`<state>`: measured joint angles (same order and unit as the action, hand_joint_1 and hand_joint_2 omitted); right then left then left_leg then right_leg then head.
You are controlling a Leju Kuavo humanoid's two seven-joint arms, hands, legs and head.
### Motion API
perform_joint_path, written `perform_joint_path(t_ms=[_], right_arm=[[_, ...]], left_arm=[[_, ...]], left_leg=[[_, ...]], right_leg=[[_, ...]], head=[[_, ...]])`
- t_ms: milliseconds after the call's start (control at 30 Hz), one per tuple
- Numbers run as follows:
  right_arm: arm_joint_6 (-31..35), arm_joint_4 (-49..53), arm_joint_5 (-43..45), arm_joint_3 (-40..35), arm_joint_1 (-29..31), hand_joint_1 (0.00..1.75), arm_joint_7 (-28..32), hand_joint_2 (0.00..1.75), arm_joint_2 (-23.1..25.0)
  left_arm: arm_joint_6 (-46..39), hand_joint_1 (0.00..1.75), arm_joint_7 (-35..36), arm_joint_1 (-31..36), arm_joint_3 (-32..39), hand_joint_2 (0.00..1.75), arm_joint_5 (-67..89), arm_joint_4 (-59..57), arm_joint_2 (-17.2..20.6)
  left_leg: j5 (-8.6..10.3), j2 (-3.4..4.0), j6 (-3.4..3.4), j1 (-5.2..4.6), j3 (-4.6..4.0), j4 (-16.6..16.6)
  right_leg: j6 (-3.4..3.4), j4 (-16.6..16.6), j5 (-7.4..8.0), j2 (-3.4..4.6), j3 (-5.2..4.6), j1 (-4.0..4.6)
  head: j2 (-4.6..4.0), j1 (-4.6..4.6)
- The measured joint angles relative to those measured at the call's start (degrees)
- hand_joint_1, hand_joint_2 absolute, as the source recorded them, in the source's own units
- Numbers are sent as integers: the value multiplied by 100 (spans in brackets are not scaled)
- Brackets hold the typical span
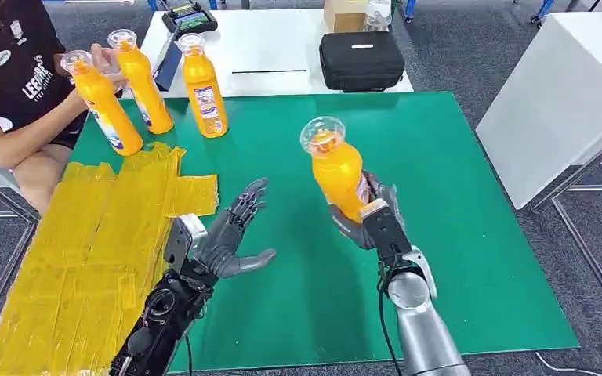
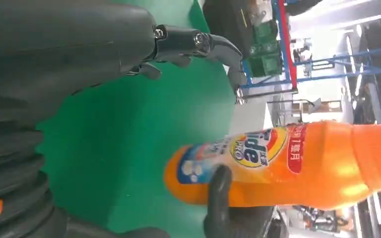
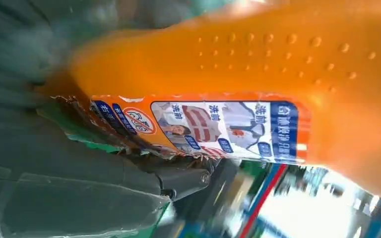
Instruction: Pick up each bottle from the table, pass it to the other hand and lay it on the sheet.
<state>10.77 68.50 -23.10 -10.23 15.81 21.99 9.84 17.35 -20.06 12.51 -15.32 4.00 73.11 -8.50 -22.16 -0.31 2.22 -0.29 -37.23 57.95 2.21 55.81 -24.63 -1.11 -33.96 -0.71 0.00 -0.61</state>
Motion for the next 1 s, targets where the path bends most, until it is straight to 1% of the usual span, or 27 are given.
perform_joint_path(t_ms=[133, 400, 633, 767, 1000], right_arm=[[-223, -214, 327, -406, 100, 175, 31, 175, 65], [-249, -397, 428, -666, 164, 175, 35, 175, 92], [-301, -708, 308, -1171, 230, 175, 2, 175, 114], [-502, -896, 393, -1434, 226, 175, -24, 175, 124], [-502, -1038, 356, -1678, 225, 175, -107, 175, 109]], left_arm=[[-46, 0, 37, 5, -65, 175, -103, 0, 0], [-74, 0, 55, 6, -74, 175, -157, 0, 0], [-144, 0, 109, 9, -74, 175, -282, 0, 2], [-181, 0, 142, 25, -74, 175, -350, 0, 2], [-210, 0, 160, 41, -74, 175, -400, 0, 2]], left_leg=[[0, -5, 0, 0, -2, 0], [0, -5, 0, -2, -3, 0], [0, -4, 0, 0, -3, 0], [0, -4, 0, 0, -3, 0], [0, -4, 0, -2, -3, 0]], right_leg=[[-1, -1, -1, -4, 0, -1], [0, -1, 0, -3, 0, -2], [-1, 0, 0, -3, -2, 0], [-1, 0, -1, -3, -4, -1], [-1, -1, 0, -3, -3, -3]], head=[[0, 0], [0, 0], [0, 0], [0, 0], [0, 0]])
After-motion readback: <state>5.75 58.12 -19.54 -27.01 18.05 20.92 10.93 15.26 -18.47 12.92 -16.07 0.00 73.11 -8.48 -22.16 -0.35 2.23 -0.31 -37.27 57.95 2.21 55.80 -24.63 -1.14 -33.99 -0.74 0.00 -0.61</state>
